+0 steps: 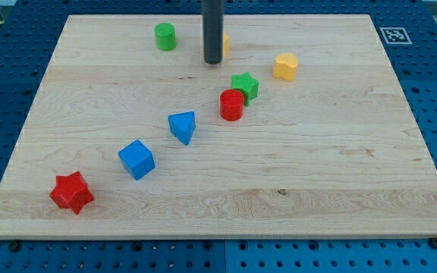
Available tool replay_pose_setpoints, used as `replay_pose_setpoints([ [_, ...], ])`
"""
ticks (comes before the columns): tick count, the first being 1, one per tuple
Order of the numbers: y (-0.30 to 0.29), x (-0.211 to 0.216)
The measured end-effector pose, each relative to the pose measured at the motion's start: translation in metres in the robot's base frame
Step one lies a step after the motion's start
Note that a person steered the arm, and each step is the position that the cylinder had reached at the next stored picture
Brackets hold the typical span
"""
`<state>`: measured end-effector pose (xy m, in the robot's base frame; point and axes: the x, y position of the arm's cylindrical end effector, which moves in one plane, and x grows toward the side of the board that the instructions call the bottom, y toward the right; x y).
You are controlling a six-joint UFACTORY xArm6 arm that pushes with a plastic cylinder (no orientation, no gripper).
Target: Push the yellow hexagon diagonal to green star
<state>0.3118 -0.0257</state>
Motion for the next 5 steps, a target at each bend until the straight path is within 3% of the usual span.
replay_pose_setpoints([
  [4,-0.008,-0.016],
  [5,0.002,0.004],
])
